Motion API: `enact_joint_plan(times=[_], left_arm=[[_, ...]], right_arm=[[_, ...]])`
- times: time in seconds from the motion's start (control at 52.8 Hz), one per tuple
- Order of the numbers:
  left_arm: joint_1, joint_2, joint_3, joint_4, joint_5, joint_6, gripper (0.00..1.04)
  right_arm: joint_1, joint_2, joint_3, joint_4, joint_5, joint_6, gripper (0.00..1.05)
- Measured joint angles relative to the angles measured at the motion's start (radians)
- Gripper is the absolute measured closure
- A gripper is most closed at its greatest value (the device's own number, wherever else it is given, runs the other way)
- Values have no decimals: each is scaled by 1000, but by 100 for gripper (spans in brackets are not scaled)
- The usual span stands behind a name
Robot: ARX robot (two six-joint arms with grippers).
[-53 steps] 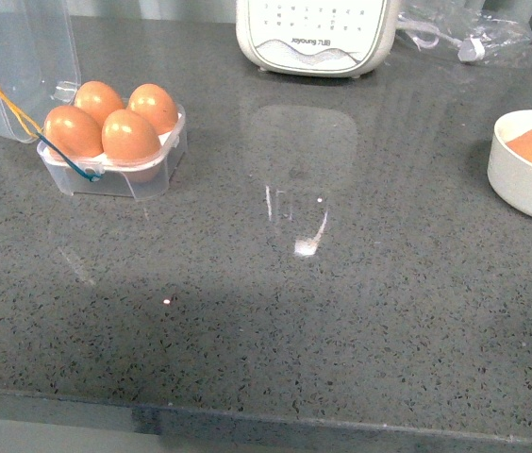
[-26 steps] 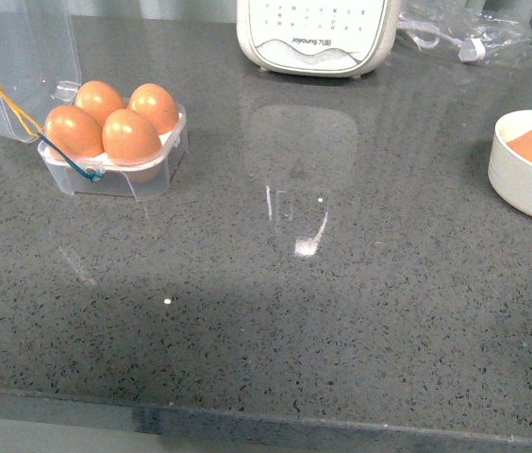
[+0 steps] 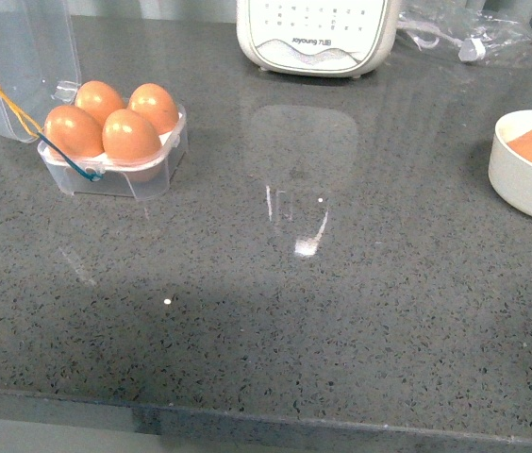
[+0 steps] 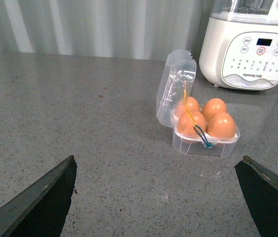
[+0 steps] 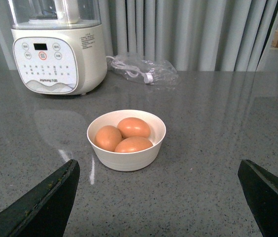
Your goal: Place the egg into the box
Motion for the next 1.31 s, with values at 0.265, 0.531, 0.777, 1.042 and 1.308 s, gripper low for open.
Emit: enact_joint_plan(times=[0.265,0.531,0.777,1.042,1.308], left_arm=[[182,168,0,358,203,-229,7],[293,948,162,962,216,-155,7],[277,1303,339,1038,128,13,7],[254,1481,480,1017,-10,159,7],[181,1579,580,964,-16,227,7]], right_arm=[[0,0,0,0,0,0,7],[0,0,0,0,0,0,7],[0,0,0,0,0,0,7],[0,0,0,0,0,0,7],[0,0,0,0,0,0,7]])
